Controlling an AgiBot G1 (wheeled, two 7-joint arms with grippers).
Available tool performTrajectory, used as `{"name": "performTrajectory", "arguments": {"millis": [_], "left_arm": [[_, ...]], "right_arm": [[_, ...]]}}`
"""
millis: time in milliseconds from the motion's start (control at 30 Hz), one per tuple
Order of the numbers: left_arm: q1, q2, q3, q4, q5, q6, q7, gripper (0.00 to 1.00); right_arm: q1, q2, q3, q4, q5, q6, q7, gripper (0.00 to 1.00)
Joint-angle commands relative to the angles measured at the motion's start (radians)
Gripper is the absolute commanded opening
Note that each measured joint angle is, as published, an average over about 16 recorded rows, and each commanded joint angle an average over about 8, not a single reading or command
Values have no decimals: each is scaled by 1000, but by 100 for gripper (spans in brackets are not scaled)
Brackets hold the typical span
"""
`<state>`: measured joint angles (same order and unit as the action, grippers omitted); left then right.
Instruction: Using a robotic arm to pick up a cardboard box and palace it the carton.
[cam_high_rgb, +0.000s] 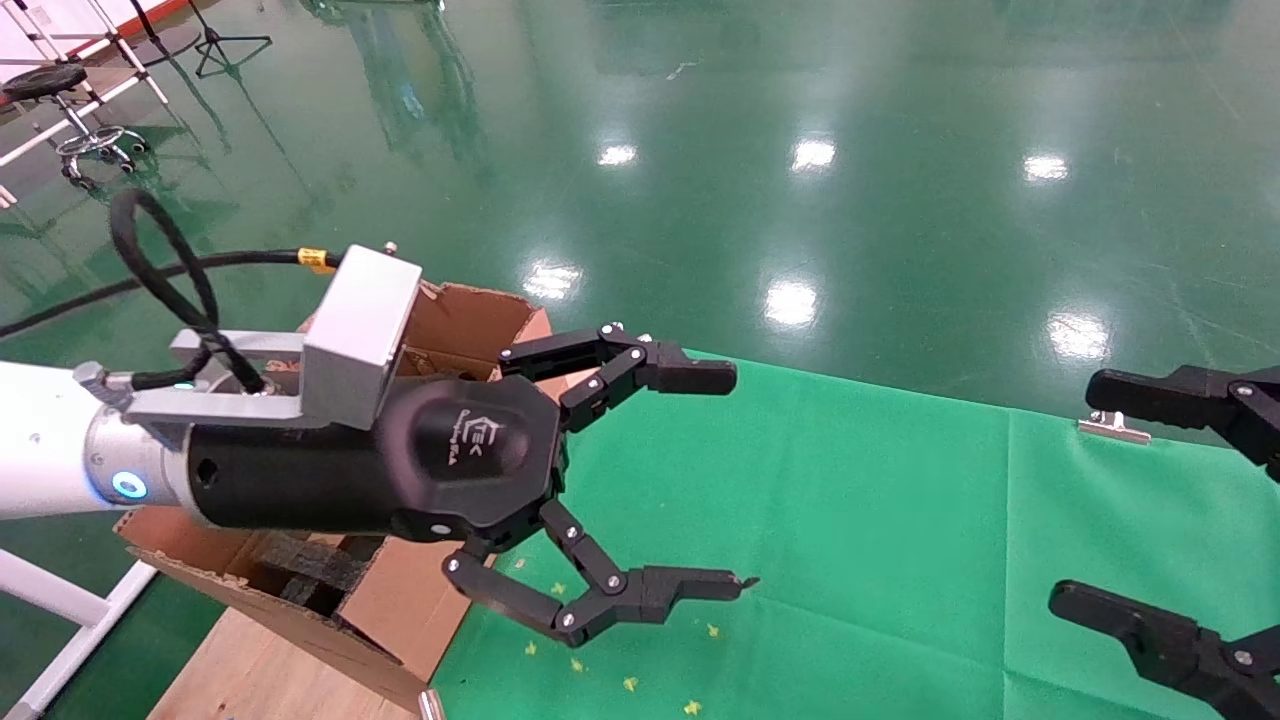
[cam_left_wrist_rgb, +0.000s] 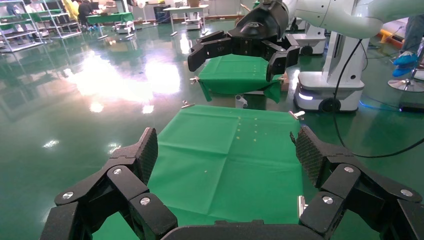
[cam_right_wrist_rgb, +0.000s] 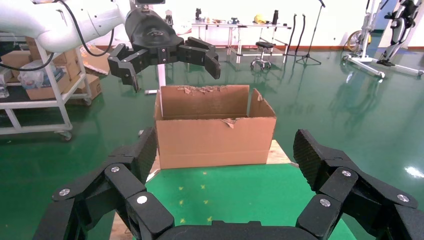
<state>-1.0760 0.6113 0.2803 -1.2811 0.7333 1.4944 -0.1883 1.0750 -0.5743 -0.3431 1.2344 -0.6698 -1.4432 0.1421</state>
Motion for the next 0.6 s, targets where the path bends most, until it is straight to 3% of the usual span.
{"name": "performTrajectory", "arguments": {"millis": [33, 600], "left_arm": [[0, 0, 0, 1, 1, 0, 0, 100], [-2, 0, 1, 2, 2, -1, -1, 100]], "right_arm": [[0, 0, 0, 0, 0, 0, 0, 100], [0, 0, 0, 0, 0, 0, 0, 100]]}}
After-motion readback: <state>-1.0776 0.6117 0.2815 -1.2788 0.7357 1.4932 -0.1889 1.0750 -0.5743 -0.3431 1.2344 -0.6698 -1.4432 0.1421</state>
